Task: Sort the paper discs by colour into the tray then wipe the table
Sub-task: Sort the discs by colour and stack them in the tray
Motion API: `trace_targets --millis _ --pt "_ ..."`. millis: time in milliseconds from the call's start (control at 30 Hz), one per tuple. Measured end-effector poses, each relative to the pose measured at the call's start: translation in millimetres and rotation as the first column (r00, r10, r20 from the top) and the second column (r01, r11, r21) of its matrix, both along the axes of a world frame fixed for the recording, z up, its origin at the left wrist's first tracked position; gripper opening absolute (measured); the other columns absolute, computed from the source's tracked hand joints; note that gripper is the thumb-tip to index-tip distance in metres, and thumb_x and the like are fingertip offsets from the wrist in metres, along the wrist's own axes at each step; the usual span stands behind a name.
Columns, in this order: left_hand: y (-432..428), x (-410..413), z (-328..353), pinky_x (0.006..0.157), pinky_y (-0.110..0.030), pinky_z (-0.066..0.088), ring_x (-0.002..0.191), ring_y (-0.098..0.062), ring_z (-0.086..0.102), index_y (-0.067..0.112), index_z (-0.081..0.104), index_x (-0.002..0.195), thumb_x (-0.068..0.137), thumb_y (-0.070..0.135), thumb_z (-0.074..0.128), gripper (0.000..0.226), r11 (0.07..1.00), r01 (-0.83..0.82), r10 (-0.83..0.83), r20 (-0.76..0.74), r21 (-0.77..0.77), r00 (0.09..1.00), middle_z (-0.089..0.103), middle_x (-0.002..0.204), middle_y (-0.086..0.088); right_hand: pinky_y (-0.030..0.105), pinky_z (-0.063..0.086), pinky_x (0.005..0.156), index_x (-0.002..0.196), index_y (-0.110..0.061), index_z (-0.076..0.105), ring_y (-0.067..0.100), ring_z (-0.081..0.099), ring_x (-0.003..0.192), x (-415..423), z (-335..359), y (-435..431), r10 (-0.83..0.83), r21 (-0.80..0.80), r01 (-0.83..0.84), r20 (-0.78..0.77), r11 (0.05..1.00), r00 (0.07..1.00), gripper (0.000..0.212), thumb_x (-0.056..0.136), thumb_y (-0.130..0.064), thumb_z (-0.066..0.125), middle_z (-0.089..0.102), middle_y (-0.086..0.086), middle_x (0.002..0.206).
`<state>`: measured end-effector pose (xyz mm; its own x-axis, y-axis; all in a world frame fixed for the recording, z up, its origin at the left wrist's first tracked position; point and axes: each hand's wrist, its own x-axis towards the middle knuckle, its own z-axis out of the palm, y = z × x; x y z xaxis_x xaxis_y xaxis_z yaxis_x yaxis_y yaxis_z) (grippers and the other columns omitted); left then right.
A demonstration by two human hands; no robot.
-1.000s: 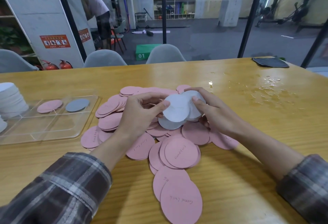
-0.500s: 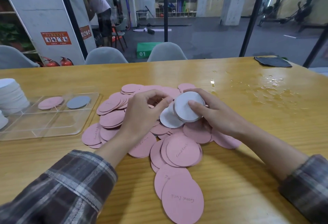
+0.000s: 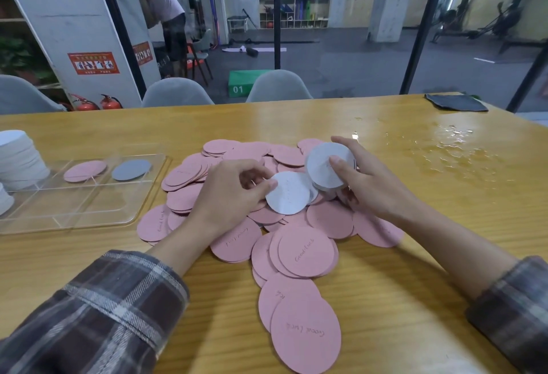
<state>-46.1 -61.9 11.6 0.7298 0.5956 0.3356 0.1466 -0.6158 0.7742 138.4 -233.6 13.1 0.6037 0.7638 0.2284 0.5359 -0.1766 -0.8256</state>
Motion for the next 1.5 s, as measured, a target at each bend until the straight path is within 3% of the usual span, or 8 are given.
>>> trace_targets --millis 167,367,467,800,933,1233,1333,1500 --pt "-2.6 -0.6 10.1 0.066 -0.031 0.064 0.065 -0.017 0.071 0.011 0.077 0.089 0.093 0.010 0.077 0.004 0.937 0.069 -0.036 0.101 -0.343 0.994 0.076 0.076 -0.004 0.028 0.040 0.055 0.146 -0.037 0.042 0.010 0.053 0.054 0.5 -1.0 1.8 0.008 0.015 -0.008 -0.036 1.000 0.999 0.038 0.108 -0.039 0.044 0.059 -0.011 0.069" --pt "-8.1 2.1 16.5 0.065 -0.022 0.062 0.057 -0.012 0.069 0.005 0.074 0.092 0.094 0.005 0.073 0.002 0.881 0.095 -0.037 0.133 -0.463 0.990 0.074 0.071 -0.012 0.033 0.044 0.064 0.146 -0.041 0.042 0.015 0.054 0.066 1.3 3.4 -2.0 -0.023 0.011 0.023 -0.026 1.000 0.999 0.038 0.108 -0.041 0.042 0.059 -0.006 0.086" --pt "-10.7 3.4 17.2 0.067 -0.025 0.061 0.056 -0.013 0.068 0.005 0.073 0.093 0.093 0.004 0.073 0.001 0.862 0.091 -0.027 0.135 -0.499 0.990 0.074 0.070 -0.012 0.034 0.045 0.055 0.144 -0.039 0.043 0.013 0.050 0.053 -0.5 3.6 -2.3 -0.012 0.007 0.013 -0.055 1.000 0.998 0.036 0.109 -0.039 0.042 0.059 -0.001 0.079" --pt "-17.5 11.6 15.1 0.065 -0.025 0.062 0.063 -0.019 0.073 0.000 0.069 0.101 0.092 -0.002 0.070 0.009 0.825 0.117 -0.007 0.197 -0.553 0.980 0.073 0.075 -0.015 0.028 0.041 0.055 0.143 -0.041 0.045 0.009 0.052 0.057 -4.4 1.5 -0.1 0.026 0.025 -0.025 -0.076 0.999 0.997 0.034 0.109 -0.038 0.044 0.061 -0.012 0.077" --pt "-27.7 20.5 10.0 0.075 -0.037 0.065 0.079 -0.030 0.079 0.004 0.068 0.105 0.091 -0.001 0.073 0.017 0.812 0.125 -0.023 0.181 -0.570 0.983 0.073 0.083 -0.020 0.034 0.044 0.054 0.136 -0.047 0.050 0.021 0.053 0.062 -9.4 2.2 1.5 0.054 0.006 -0.054 -0.106 0.999 0.993 0.030 0.109 -0.043 0.039 0.061 0.007 0.105" --pt "-36.8 28.0 9.3 0.060 -0.026 0.061 0.070 -0.028 0.079 0.006 0.067 0.109 0.088 -0.003 0.074 0.023 0.862 0.104 -0.027 0.160 -0.496 0.987 0.076 0.080 -0.021 0.041 0.048 0.054 0.128 -0.036 0.060 0.031 0.054 0.067 -19.9 10.0 2.9 0.122 0.057 -0.111 -0.250 0.992 0.961 0.041 0.107 -0.056 0.030 0.060 0.014 0.094" --pt "-37.3 27.5 9.3 0.060 -0.025 0.060 0.068 -0.025 0.078 0.008 0.068 0.107 0.087 -0.002 0.074 0.023 0.888 0.093 -0.026 0.153 -0.451 0.988 0.076 0.078 -0.018 0.036 0.048 0.050 0.128 -0.034 0.059 0.026 0.056 0.062 -18.8 9.3 2.8 0.142 0.044 -0.135 -0.218 0.990 0.966 0.043 0.104 -0.062 0.035 0.063 0.013 0.092" --pt "-37.8 26.4 7.2 0.068 -0.035 0.065 0.067 -0.021 0.078 0.015 0.070 0.103 0.088 0.007 0.079 0.019 0.935 0.113 -0.064 0.153 -0.336 0.986 0.077 0.073 -0.007 0.023 0.045 0.055 0.140 -0.040 0.046 0.002 0.055 0.055 -10.6 3.1 2.1 0.114 -0.008 -0.115 -0.051 0.993 0.992 0.033 0.106 -0.042 0.048 0.065 -0.002 0.095"
